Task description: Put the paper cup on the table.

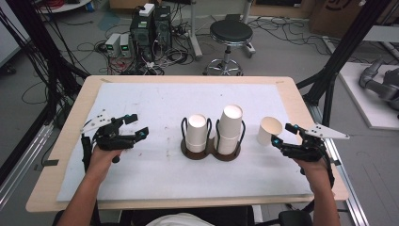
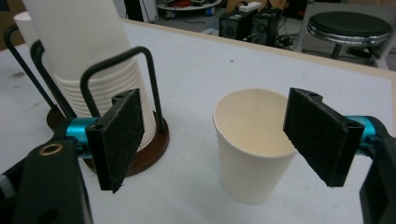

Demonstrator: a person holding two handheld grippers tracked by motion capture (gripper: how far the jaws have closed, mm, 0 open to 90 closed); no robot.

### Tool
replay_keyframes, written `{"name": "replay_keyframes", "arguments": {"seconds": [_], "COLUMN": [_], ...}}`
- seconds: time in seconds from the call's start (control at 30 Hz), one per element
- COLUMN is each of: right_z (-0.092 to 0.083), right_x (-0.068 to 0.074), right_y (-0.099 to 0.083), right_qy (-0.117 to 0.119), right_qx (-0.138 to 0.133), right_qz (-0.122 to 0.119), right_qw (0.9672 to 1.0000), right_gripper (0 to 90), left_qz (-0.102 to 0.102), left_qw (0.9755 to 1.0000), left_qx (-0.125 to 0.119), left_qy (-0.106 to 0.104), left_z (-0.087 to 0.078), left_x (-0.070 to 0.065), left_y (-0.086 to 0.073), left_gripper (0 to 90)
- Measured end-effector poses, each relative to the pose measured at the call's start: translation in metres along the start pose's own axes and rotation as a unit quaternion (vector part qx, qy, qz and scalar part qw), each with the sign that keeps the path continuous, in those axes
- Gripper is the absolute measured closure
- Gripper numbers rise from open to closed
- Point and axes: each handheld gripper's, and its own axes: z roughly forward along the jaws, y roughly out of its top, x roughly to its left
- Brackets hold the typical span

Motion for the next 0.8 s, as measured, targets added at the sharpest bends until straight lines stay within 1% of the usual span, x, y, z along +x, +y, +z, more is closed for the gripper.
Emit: {"name": "replay_keyframes", "arguments": {"seconds": [0.1,0.2,0.33,0.53,0.63,0.8], "right_z": [-0.001,-0.002,-0.001,0.003,0.002,0.000], "right_x": [0.003,0.007,0.011,0.013,0.013,0.014], "right_y": [0.008,0.015,0.020,0.018,0.016,0.016], "right_qy": [0.006,0.015,0.019,0.022,0.022,0.020], "right_qx": [-0.011,-0.016,-0.020,-0.014,-0.014,-0.016], "right_qz": [-0.012,-0.017,-0.028,-0.024,-0.018,-0.019], "right_qw": [0.9999,0.9996,0.9992,0.9994,0.9995,0.9995], "right_gripper": [21.1,21.0,21.1,21.1,21.1,21.1], "left_qz": [0.000,-0.001,0.004,0.007,0.009,0.009], "left_qw": [1.0000,1.0000,1.0000,1.0000,1.0000,1.0000], "left_qx": [0.002,0.003,0.003,0.003,0.002,0.000], "left_qy": [0.003,0.003,0.003,0.001,-0.001,-0.001], "left_z": [0.001,0.001,0.000,-0.002,-0.003,-0.005], "left_x": [0.001,0.001,0.000,-0.003,-0.004,-0.005], "left_y": [0.000,0.000,0.001,0.002,0.002,0.002], "left_gripper": [19.3,19.4,19.4,19.4,19.4,19.4]}}
